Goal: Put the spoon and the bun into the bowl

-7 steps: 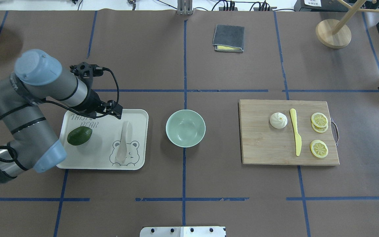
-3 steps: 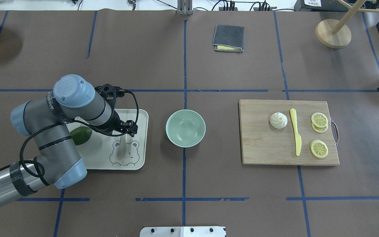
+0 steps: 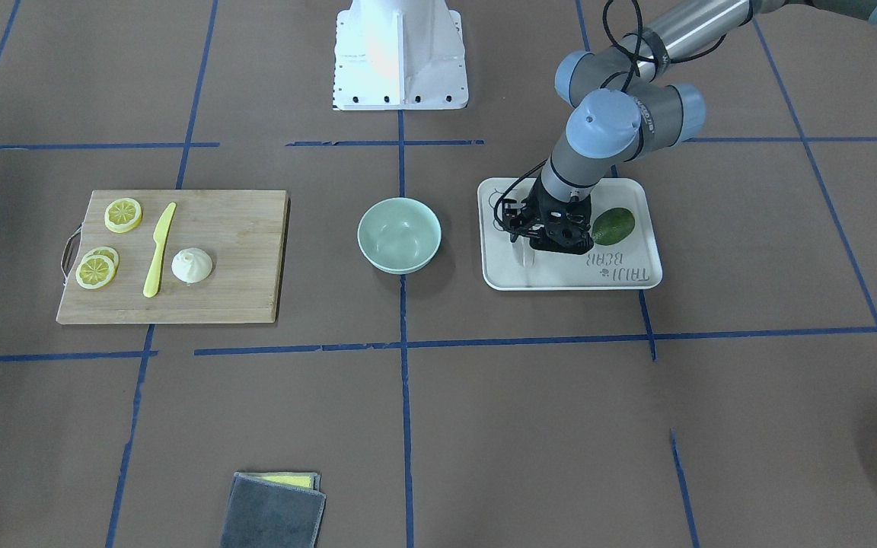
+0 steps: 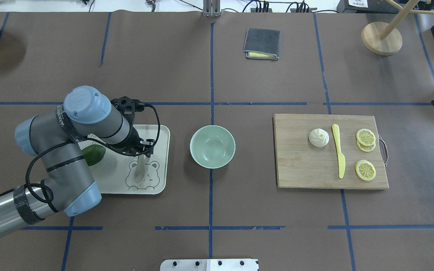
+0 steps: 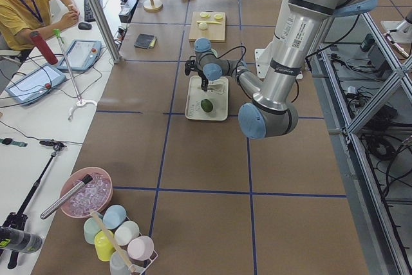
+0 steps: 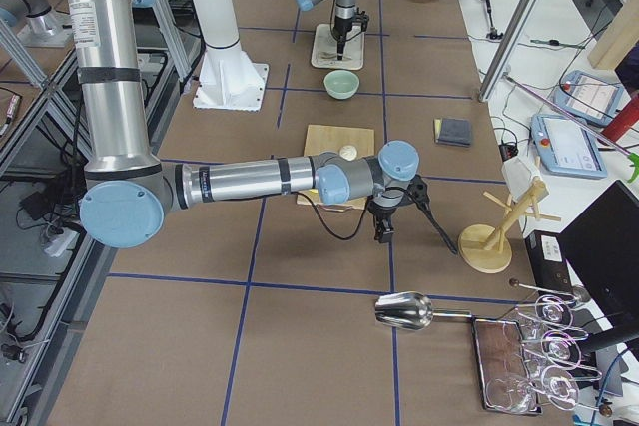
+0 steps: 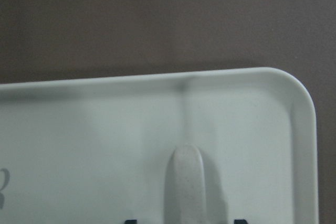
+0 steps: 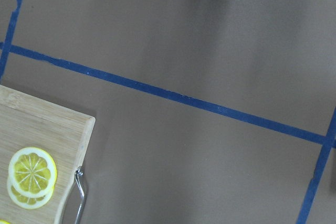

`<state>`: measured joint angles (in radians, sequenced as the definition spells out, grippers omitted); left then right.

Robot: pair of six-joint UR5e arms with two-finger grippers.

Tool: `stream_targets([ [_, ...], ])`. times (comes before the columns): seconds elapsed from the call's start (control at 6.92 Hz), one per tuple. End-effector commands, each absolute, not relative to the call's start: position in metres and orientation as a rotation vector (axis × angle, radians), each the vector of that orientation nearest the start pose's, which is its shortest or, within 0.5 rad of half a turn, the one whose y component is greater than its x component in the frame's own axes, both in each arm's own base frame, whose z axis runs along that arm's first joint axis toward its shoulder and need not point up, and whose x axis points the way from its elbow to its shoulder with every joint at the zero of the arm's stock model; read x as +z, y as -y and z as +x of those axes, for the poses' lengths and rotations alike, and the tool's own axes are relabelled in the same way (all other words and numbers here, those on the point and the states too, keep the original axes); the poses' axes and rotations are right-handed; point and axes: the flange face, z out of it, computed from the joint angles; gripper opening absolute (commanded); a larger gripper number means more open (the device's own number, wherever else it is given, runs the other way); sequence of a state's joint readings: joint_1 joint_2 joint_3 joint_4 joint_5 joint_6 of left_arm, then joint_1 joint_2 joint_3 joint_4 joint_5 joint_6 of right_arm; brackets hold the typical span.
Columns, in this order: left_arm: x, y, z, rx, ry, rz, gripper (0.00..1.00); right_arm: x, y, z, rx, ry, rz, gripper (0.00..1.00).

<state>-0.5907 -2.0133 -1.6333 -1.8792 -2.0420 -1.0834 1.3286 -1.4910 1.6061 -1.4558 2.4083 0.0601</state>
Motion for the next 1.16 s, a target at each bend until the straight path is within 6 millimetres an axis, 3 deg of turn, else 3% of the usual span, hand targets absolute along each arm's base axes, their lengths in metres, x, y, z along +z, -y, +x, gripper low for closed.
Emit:
stream_targets([
  [0.0,0.343,0.44,0.498,0.094,-0.915,0.027,0.0,0.583,0.534,-0.071,-0.266,0.861,0.088,1.0],
  [0.14,0.34,0.44,0.498,0.073,-0.92,0.019,0.0,0.583,0.534,-0.072,-0.267,0.868,0.086,1.0],
  [0.29,0.314,0.442,0.491,0.048,-0.956,0.033,0.0,0.58,0.534,-0.072,-0.267,0.879,0.087,1.0],
  [0.43,0.274,0.45,0.492,0.031,-1.005,0.066,0.0,0.573,0.536,-0.076,-0.258,0.883,0.086,1.0],
  [0.72,0.187,0.469,0.494,-0.05,-1.09,0.187,0.0,0.531,0.529,-0.113,-0.209,0.905,0.063,1.0],
  [0.87,0.168,0.472,0.5,-0.082,-1.115,0.184,0.0,0.52,0.525,-0.129,-0.198,0.918,0.065,1.0],
  [1.01,0.165,0.478,0.512,-0.089,-1.135,0.183,0.0,0.512,0.521,-0.152,-0.184,0.937,0.067,1.0],
])
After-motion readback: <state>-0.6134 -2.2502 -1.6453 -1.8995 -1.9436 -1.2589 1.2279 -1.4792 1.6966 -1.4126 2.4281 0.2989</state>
